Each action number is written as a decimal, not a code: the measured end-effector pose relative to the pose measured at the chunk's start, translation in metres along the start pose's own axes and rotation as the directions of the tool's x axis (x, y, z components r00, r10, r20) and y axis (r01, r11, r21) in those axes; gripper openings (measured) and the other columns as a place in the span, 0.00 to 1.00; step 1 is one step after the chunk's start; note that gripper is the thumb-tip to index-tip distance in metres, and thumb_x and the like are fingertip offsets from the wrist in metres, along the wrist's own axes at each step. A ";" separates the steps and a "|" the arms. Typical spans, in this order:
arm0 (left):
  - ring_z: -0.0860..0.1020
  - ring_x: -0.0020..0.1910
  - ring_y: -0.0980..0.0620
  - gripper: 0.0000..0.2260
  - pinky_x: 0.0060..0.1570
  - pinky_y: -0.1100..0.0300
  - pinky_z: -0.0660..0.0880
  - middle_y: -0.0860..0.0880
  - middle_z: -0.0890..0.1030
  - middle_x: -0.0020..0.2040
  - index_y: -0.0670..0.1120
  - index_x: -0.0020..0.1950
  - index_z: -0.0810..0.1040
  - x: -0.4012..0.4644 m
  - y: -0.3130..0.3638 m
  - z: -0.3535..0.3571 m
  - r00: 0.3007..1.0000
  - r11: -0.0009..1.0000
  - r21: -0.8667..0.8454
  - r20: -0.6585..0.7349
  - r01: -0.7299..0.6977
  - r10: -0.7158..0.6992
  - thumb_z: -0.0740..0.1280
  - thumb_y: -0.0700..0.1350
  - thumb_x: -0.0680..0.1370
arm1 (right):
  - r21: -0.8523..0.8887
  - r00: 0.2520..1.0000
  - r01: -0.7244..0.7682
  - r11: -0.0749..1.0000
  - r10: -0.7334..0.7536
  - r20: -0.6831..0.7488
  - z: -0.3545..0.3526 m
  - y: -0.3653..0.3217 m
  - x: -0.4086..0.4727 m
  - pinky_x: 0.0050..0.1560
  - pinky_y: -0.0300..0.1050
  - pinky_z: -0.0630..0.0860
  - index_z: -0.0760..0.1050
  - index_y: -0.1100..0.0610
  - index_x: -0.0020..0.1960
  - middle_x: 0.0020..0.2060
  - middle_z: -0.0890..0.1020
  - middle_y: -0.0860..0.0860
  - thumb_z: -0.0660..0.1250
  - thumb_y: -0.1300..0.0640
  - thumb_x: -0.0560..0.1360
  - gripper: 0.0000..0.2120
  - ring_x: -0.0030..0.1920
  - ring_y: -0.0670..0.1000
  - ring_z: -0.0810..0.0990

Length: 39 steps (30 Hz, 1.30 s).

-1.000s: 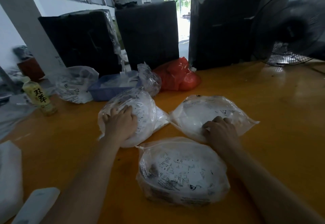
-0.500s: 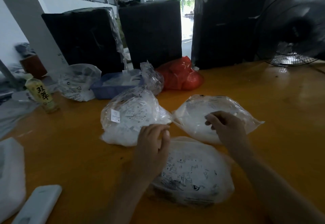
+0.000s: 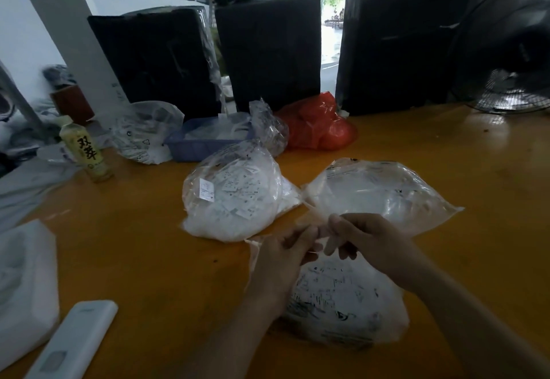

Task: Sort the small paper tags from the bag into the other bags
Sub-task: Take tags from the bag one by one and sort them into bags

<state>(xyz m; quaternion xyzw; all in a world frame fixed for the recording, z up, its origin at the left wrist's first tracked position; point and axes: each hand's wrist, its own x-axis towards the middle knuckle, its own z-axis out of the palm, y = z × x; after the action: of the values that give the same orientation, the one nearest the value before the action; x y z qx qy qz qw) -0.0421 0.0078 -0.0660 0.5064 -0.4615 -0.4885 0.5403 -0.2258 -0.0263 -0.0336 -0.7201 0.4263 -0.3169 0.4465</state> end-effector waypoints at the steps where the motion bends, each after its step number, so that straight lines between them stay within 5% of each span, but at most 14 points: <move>1: 0.86 0.50 0.51 0.07 0.48 0.62 0.80 0.48 0.88 0.49 0.54 0.51 0.89 0.001 -0.002 0.000 1.000 1.000 -0.013 -0.007 0.009 -0.010 0.70 0.47 0.82 | -0.050 1.000 0.013 0.999 -0.012 0.003 0.000 0.000 0.000 0.43 0.46 0.77 0.83 0.50 0.46 0.39 0.85 0.48 0.60 0.43 0.82 0.17 0.39 0.49 0.82; 7: 0.86 0.51 0.50 0.12 0.46 0.62 0.80 0.44 0.88 0.49 0.51 0.46 0.88 0.002 -0.004 0.000 0.999 0.984 -0.176 -0.037 0.028 -0.035 0.76 0.57 0.69 | -0.317 0.997 0.074 0.946 -0.070 0.025 0.006 0.006 0.004 0.40 0.34 0.77 0.80 0.45 0.46 0.40 0.83 0.35 0.64 0.44 0.80 0.09 0.39 0.40 0.83; 10: 0.86 0.50 0.50 0.02 0.47 0.60 0.80 0.45 0.87 0.48 0.52 0.46 0.88 0.003 -0.005 -0.002 0.999 0.984 -0.174 -0.027 0.026 -0.031 0.76 0.49 0.76 | -0.332 0.996 0.093 0.939 -0.093 0.015 0.008 0.009 0.006 0.38 0.31 0.75 0.78 0.44 0.44 0.40 0.82 0.33 0.63 0.44 0.81 0.10 0.39 0.39 0.82; 13: 0.86 0.49 0.49 0.08 0.46 0.59 0.81 0.44 0.88 0.47 0.52 0.43 0.87 0.004 -0.008 -0.004 0.999 0.976 -0.211 -0.016 0.045 -0.049 0.73 0.39 0.79 | -0.333 0.992 0.075 0.940 -0.104 -0.072 0.007 0.012 0.007 0.37 0.29 0.73 0.78 0.45 0.45 0.39 0.81 0.31 0.66 0.48 0.81 0.07 0.38 0.37 0.81; 20: 0.84 0.50 0.49 0.02 0.48 0.57 0.80 0.45 0.85 0.46 0.46 0.46 0.85 0.006 -0.005 -0.005 0.993 0.928 -0.362 -0.046 0.086 -0.110 0.72 0.42 0.78 | -0.353 0.999 0.049 0.934 -0.041 0.030 0.010 0.007 0.005 0.39 0.37 0.78 0.78 0.45 0.47 0.40 0.84 0.40 0.61 0.40 0.79 0.12 0.40 0.40 0.82; 25: 0.86 0.51 0.43 0.14 0.46 0.51 0.85 0.38 0.86 0.53 0.36 0.60 0.78 0.004 0.001 -0.011 0.980 0.786 -0.589 0.054 0.188 -0.194 0.70 0.40 0.77 | -0.714 0.991 0.095 0.693 0.000 0.132 0.007 0.018 0.007 0.44 0.32 0.71 0.79 0.45 0.54 0.48 0.79 0.41 0.66 0.41 0.79 0.10 0.44 0.39 0.76; 30: 0.85 0.42 0.49 0.02 0.36 0.58 0.82 0.45 0.85 0.44 0.45 0.49 0.79 0.000 0.000 -0.012 0.973 0.811 -0.539 0.095 0.226 -0.209 0.70 0.38 0.78 | -0.787 0.982 0.151 0.599 0.003 0.190 0.005 0.025 0.007 0.58 0.44 0.75 0.79 0.41 0.60 0.55 0.75 0.41 0.68 0.37 0.77 0.15 0.56 0.44 0.72; 39: 0.87 0.47 0.52 0.10 0.26 0.66 0.75 0.49 0.87 0.49 0.53 0.45 0.88 -0.004 0.006 -0.011 0.968 0.868 -0.429 0.071 0.249 -0.242 0.80 0.54 0.67 | -0.760 0.992 0.130 0.637 -0.088 0.095 0.004 0.021 0.009 0.49 0.40 0.78 0.78 0.47 0.50 0.45 0.78 0.41 0.64 0.52 0.80 0.05 0.44 0.42 0.77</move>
<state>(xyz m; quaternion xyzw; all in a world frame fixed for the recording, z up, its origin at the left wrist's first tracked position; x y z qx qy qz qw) -0.0309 0.0133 -0.0612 0.4238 -0.2771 -0.6474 0.5696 -0.2254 -0.0378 -0.0541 -0.8730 0.4649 -0.1160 0.0913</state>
